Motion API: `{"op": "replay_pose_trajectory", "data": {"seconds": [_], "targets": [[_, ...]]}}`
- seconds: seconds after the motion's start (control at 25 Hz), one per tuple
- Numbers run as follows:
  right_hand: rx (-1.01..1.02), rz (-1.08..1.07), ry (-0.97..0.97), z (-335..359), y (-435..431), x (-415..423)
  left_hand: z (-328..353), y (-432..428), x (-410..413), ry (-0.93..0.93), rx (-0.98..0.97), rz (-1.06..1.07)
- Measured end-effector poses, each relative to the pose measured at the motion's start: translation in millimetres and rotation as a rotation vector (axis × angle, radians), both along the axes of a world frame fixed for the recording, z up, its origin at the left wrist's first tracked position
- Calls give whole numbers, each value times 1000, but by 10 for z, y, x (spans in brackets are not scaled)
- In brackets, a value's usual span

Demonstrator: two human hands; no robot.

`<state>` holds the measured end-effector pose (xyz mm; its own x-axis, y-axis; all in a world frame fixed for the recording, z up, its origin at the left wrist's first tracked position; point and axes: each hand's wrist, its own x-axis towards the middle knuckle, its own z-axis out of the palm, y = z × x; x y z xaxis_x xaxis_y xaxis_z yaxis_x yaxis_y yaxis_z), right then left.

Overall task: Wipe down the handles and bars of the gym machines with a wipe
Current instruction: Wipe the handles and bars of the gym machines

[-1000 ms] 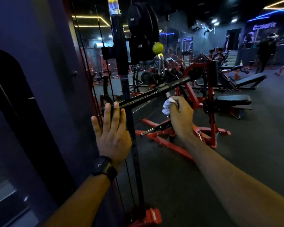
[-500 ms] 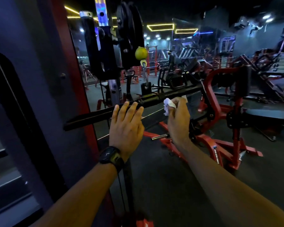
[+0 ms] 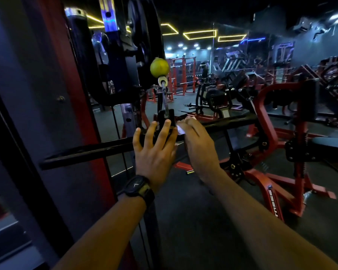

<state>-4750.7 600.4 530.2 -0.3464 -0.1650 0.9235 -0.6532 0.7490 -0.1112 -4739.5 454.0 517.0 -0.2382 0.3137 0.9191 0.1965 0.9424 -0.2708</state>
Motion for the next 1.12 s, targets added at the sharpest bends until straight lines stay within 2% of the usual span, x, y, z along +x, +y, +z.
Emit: {"op": "replay_pose_trajectory", "data": {"seconds": [0.08,0.2,0.24,0.36,0.4,0.48,0.52,0.56,0.64,0.68,0.8,0.84,0.92,0.96,1.08,1.12], "targets": [[31,-35,59,-72,171,-51,-39,47,-61,38,5,-16],[-218,-57,12,-24,285,-96,-65,108,-161,86,27,-10],[-196,-36,23,-30,224,-95,-70,125,-183,103,33,-4],[41,48,104,-60,281,-185,-87,167,-222,140,35,31],[-7,41,81,-25,424,-264,-89,176,-233,142,33,41],[-271,14,-48,4,613,-377,-96,204,-247,156,42,61],[-324,15,-85,-6,608,-395,-104,228,-256,166,52,75],[-257,17,-72,-41,521,-373,-110,252,-266,175,61,90],[23,89,23,-155,439,-366,-126,302,-280,194,75,130],[59,103,69,-163,516,-446,-133,323,-283,208,84,145],[-279,34,-61,-119,681,-628,-144,334,-280,236,110,192],[-262,39,-41,-114,621,-610,-147,324,-277,239,112,207],[39,125,87,-184,522,-561,-141,289,-262,240,113,219],[81,162,131,-164,553,-612,-136,267,-251,246,110,225],[-290,116,22,-51,672,-769,-141,203,-227,282,121,266],[-267,90,39,-74,678,-787,-136,189,-226,290,132,275]]}}
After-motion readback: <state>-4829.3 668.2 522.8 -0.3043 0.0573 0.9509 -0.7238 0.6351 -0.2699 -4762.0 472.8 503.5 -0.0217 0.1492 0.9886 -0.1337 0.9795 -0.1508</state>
